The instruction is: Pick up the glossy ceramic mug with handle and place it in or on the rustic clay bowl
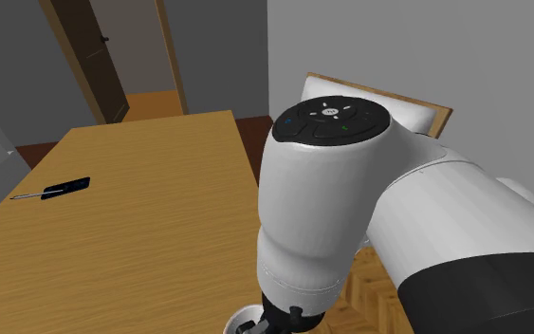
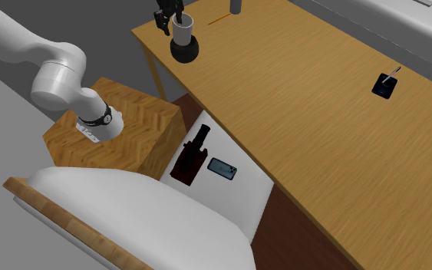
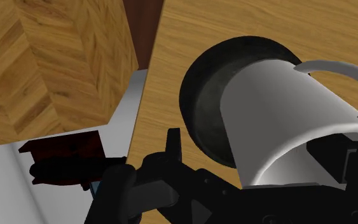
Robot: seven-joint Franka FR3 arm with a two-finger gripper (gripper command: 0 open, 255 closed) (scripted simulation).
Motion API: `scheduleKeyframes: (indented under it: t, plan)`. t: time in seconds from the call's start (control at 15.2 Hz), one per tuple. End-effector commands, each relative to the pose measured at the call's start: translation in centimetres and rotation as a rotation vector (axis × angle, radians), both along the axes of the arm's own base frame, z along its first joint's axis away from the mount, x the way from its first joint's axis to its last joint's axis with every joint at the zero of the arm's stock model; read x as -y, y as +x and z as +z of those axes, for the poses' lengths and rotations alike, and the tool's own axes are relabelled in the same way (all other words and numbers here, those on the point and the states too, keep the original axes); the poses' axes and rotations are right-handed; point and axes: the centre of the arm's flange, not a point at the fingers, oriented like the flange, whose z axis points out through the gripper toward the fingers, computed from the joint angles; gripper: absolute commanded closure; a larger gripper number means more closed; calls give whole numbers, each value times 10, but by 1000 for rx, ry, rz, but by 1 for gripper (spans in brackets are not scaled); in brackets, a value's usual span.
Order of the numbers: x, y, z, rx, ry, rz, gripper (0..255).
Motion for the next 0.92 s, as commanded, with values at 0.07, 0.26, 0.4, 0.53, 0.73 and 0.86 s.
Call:
scheduleKeyframes:
  t: [0.07,0.26,0.4,0.53,0.73,0.86]
  plan:
    - [0,0,0,0,0,0,0]
    - [2,-1,40,0,0,0,0]
    - [3,-1,50,0,0,0,0]
    - [3,-1,50,0,0,0,0]
    - [3,-1,50,0,0,0,0]
    - [3,-1,50,0,0,0,0]
